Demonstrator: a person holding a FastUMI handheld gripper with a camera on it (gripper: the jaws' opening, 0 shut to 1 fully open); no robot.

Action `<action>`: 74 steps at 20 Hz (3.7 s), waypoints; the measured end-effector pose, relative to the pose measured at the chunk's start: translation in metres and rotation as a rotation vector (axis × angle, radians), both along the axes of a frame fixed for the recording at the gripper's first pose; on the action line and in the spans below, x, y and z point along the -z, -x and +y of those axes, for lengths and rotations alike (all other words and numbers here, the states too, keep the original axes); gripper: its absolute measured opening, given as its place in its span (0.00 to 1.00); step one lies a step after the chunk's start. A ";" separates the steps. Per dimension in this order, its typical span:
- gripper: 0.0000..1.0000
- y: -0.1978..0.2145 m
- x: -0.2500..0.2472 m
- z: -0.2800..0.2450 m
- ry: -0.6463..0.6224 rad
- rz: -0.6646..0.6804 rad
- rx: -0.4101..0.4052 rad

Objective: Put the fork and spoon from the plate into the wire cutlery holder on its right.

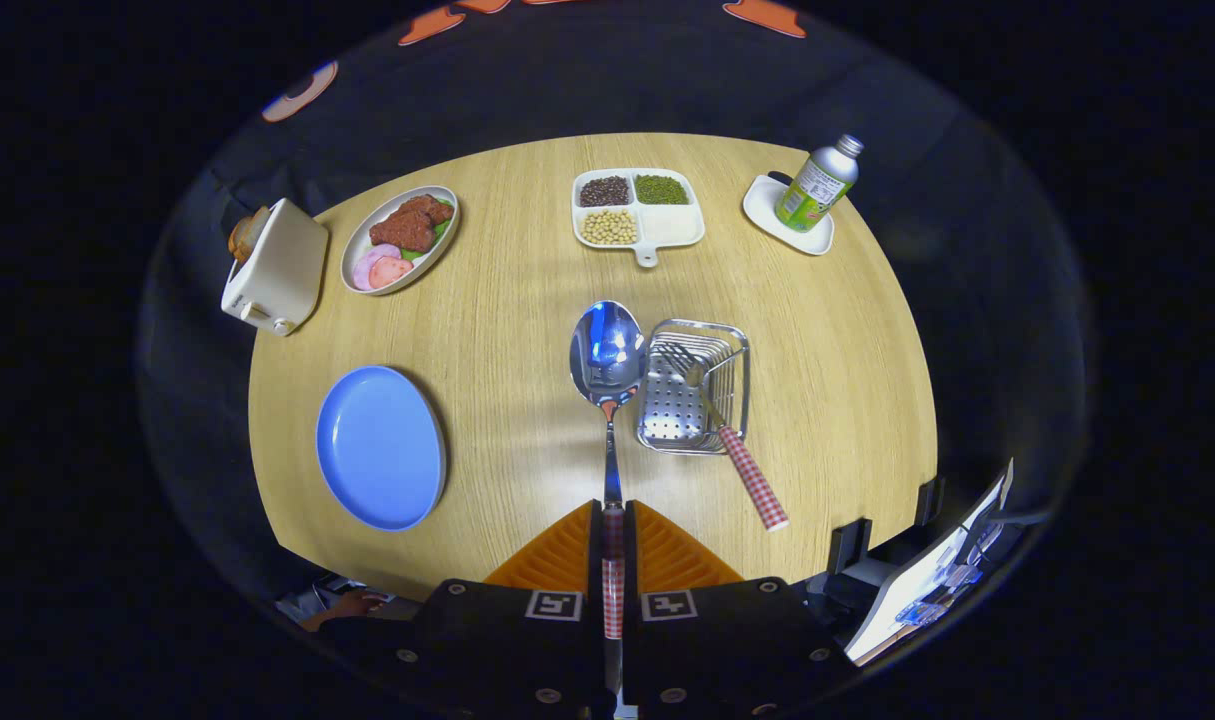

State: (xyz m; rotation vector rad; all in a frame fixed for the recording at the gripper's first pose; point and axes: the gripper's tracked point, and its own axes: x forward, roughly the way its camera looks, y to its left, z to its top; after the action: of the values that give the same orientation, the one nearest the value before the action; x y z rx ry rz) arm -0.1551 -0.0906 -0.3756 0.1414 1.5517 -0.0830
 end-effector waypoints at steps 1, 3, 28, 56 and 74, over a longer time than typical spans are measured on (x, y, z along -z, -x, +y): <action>0.07 0.001 0.003 -0.007 -0.001 0.012 -0.007; 0.07 0.003 0.008 -0.016 -0.015 0.045 -0.019; 0.15 -0.007 0.015 -0.018 -0.379 0.586 -0.090; 0.84 -0.153 -0.210 -0.085 0.141 -1.112 0.110; 0.97 -0.128 -0.338 -0.078 0.273 -1.643 0.090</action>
State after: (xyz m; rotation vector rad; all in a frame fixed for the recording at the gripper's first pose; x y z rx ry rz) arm -0.0270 -0.1682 -0.0374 0.0236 -0.1118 -0.1843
